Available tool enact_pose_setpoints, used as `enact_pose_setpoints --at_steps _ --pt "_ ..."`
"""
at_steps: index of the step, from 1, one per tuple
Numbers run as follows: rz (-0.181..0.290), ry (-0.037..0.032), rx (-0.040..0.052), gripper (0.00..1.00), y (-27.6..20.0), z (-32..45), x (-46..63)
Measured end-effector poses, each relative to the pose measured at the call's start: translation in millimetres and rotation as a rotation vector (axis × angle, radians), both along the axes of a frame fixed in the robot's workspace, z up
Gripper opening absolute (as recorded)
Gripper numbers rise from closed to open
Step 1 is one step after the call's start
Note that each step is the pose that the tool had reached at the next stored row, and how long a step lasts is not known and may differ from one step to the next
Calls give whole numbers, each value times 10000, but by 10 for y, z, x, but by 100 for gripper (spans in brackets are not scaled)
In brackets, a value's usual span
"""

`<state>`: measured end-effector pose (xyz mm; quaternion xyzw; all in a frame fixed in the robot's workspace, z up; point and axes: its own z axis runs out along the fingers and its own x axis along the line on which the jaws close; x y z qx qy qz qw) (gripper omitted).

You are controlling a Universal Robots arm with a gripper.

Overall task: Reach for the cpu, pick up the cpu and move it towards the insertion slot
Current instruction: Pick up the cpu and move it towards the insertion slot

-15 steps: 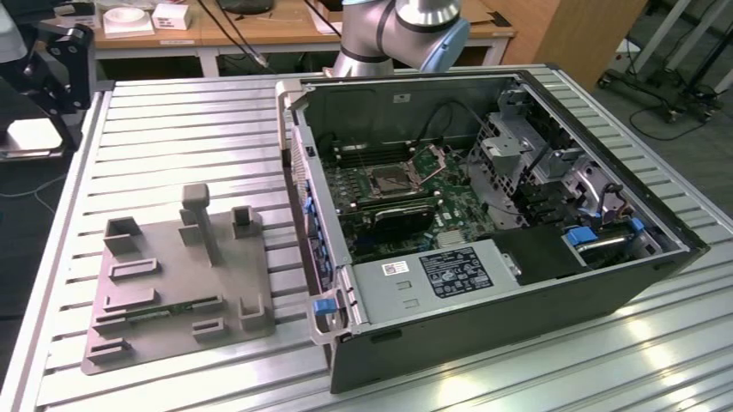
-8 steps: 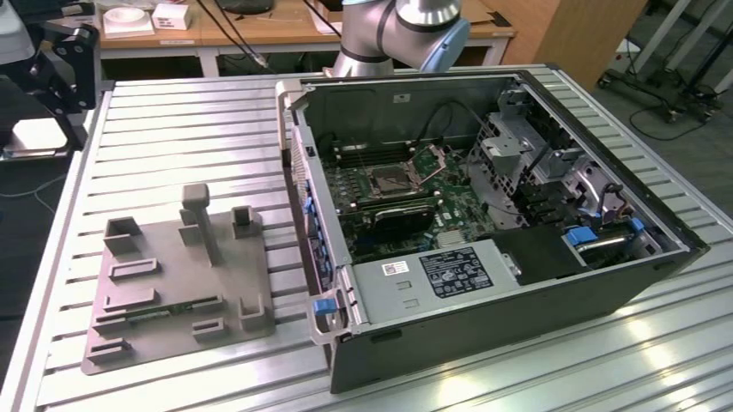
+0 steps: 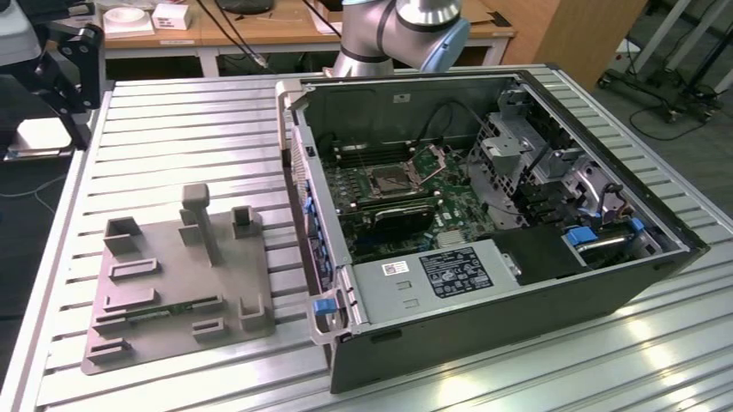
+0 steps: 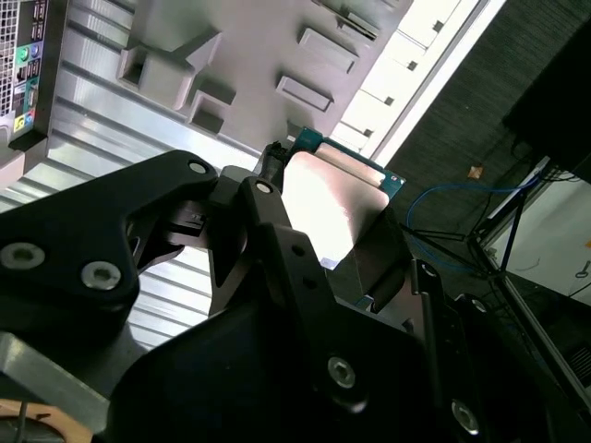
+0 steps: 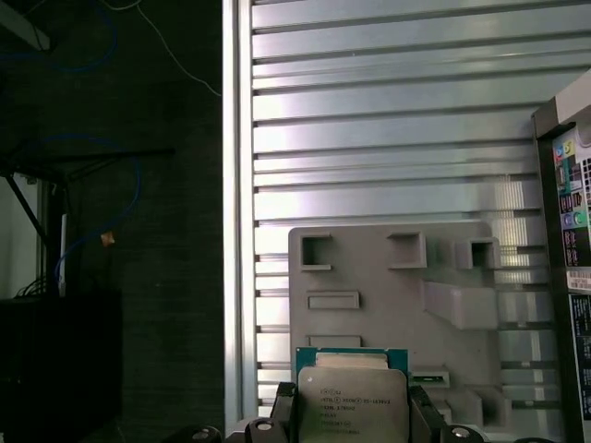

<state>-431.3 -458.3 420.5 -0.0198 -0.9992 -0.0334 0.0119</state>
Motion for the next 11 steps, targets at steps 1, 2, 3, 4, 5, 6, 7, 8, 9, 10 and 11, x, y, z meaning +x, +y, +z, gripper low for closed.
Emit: enact_pose_setpoints --at_steps 1,2,3,4,5,6,7,8,9,10,11 --pt "0 0 0 54 0 0 4" --pt "0 -1 1 54 0 -1 7" --pt "0 -1 1 54 0 0 12" --pt "0 0 1 54 0 0 15" --pt "0 -1 1 54 0 -1 19" --pt "0 0 0 54 0 0 23" --pt "0 0 1 54 0 0 26" --pt "0 -1 1 54 0 -1 29" --pt "0 -1 1 54 0 0 33" --pt "0 0 0 54 0 0 37" --pt "0 0 0 54 0 0 40"
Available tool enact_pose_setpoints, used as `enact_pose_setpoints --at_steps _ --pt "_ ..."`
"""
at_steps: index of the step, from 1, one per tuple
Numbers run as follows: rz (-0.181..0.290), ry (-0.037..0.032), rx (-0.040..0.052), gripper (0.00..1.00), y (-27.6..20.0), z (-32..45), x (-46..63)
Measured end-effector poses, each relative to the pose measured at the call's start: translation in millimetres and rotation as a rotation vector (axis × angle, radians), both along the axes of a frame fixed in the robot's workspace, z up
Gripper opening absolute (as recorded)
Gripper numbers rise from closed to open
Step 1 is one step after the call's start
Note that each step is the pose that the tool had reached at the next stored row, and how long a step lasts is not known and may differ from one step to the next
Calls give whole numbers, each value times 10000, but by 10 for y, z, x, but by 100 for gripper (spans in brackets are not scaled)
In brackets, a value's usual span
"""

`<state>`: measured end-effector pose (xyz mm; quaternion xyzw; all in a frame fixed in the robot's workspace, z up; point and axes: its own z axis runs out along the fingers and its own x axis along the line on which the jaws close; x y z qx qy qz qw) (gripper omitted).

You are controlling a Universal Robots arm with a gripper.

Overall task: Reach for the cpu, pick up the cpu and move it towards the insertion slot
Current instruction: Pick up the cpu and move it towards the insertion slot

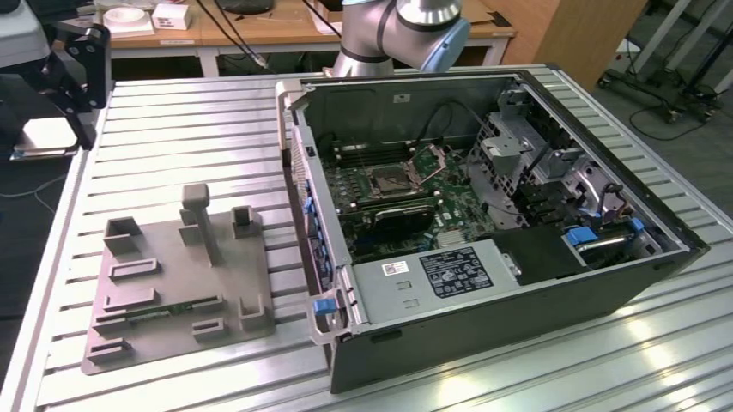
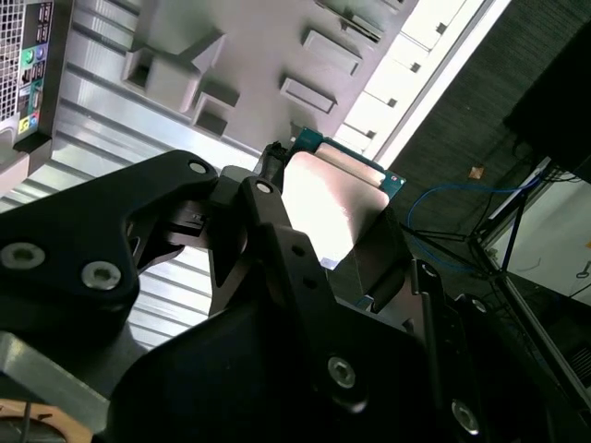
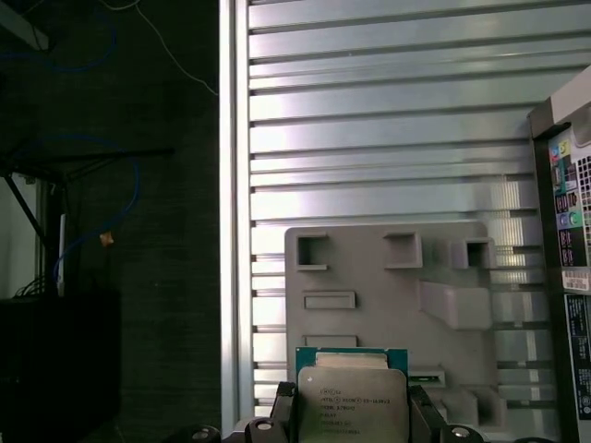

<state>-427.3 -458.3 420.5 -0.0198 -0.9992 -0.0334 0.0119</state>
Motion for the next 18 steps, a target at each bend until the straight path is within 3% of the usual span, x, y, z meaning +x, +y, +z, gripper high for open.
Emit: enact_pose_setpoints --at_steps 18 --pt "0 0 0 54 0 -2 73"
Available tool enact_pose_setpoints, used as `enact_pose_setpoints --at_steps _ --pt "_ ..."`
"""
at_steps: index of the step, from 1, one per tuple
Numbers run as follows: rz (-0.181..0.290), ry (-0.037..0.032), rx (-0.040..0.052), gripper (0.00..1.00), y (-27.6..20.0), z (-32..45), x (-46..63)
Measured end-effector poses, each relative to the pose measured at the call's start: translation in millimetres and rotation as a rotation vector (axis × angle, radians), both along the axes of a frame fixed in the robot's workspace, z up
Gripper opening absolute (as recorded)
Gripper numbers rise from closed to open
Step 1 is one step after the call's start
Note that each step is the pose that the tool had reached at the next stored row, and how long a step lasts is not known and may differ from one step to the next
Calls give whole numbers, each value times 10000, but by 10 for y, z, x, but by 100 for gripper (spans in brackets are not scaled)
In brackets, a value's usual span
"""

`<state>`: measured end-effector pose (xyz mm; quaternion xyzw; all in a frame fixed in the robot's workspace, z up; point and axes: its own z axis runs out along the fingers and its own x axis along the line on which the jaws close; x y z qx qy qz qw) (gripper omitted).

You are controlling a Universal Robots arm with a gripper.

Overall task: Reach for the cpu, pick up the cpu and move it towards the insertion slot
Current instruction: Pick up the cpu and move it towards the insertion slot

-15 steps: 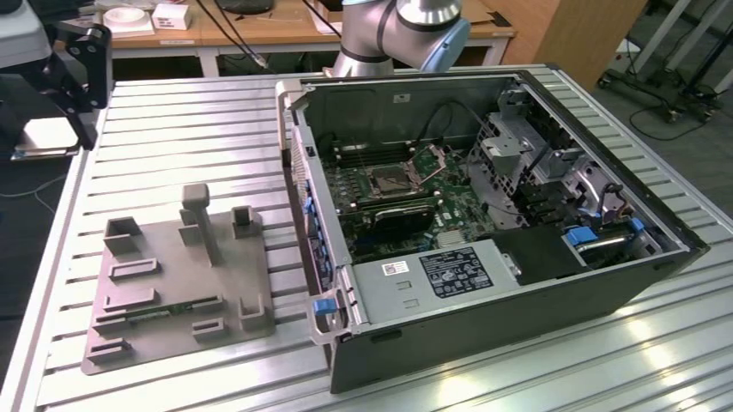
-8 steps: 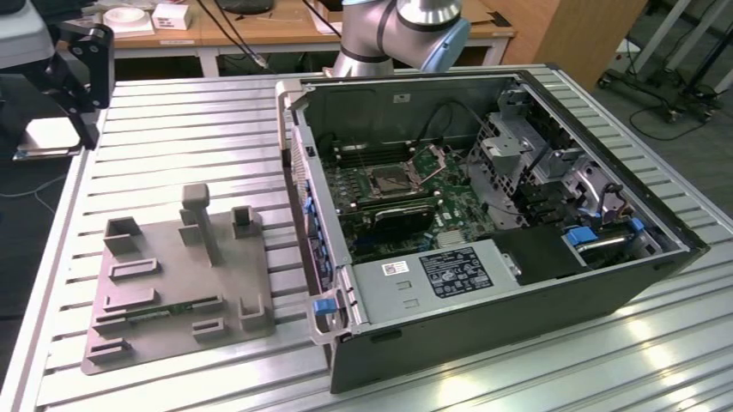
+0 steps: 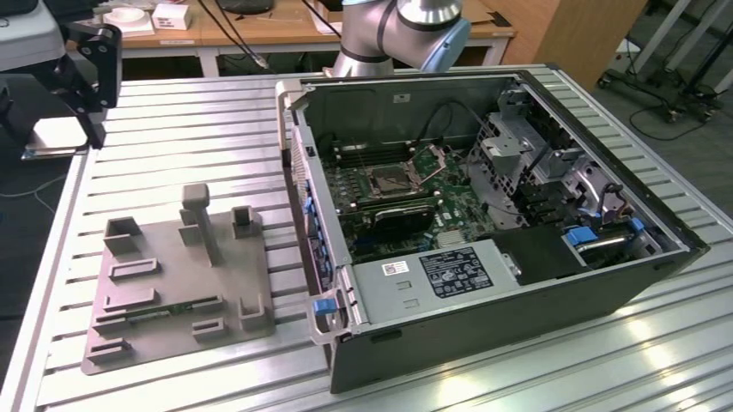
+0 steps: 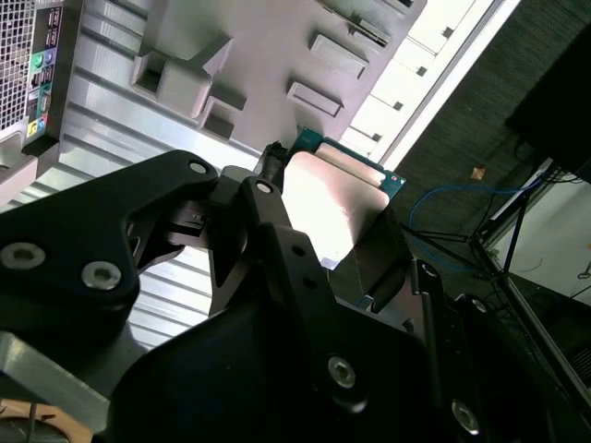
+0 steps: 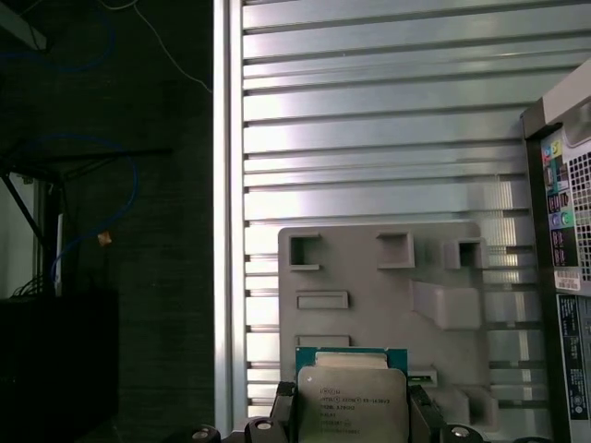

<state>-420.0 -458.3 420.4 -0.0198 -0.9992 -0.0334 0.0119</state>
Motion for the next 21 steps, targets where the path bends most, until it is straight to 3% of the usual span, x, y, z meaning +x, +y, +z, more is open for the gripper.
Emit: enact_pose_setpoints --at_steps 8,10,21 --pt "-1 -1 0 54 0 0 16" --pt "-1 -1 1 54 0 -1 94" --pt "0 0 0 54 0 -1 112"
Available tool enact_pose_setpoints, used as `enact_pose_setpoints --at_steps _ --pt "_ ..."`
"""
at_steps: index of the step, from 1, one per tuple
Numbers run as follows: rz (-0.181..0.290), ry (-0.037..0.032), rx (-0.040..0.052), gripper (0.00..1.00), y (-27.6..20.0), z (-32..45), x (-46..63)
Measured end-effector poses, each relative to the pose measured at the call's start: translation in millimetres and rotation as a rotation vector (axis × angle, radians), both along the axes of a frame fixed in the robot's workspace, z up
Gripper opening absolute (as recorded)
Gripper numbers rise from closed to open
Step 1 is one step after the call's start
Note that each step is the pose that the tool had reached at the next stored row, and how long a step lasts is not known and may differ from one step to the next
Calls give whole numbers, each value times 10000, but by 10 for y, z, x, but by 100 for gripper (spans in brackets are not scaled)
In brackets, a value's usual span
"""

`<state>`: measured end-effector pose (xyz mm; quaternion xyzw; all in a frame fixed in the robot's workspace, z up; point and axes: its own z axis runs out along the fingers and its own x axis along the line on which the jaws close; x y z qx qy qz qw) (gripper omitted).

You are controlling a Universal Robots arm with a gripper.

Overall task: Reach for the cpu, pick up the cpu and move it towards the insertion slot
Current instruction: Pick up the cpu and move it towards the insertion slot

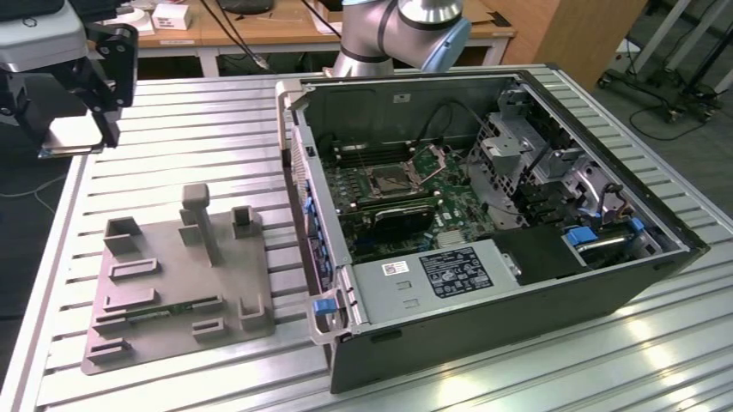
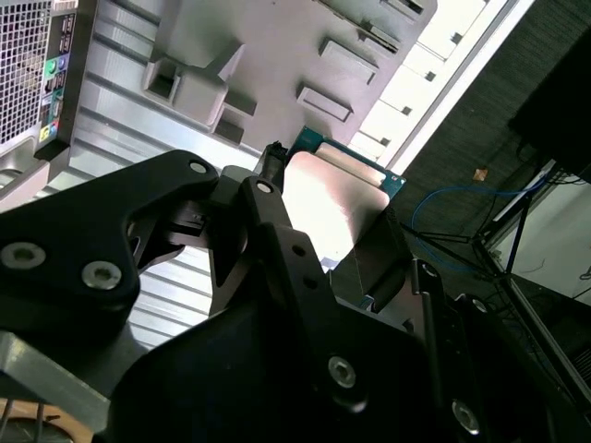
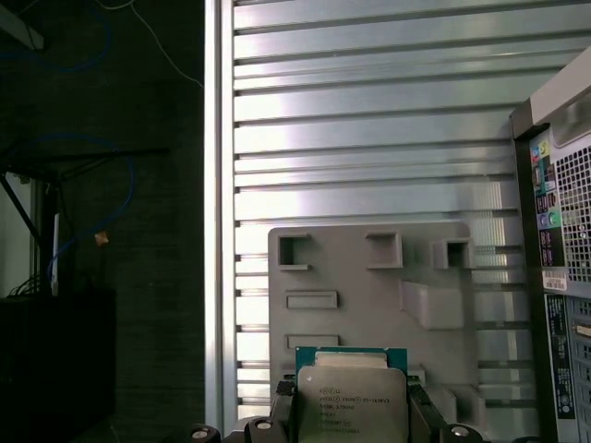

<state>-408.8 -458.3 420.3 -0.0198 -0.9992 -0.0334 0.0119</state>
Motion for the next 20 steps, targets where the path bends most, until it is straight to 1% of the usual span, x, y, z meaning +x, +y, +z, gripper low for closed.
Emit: enact_pose_setpoints --at_steps 20 --pt "0 0 0 54 0 0 43"
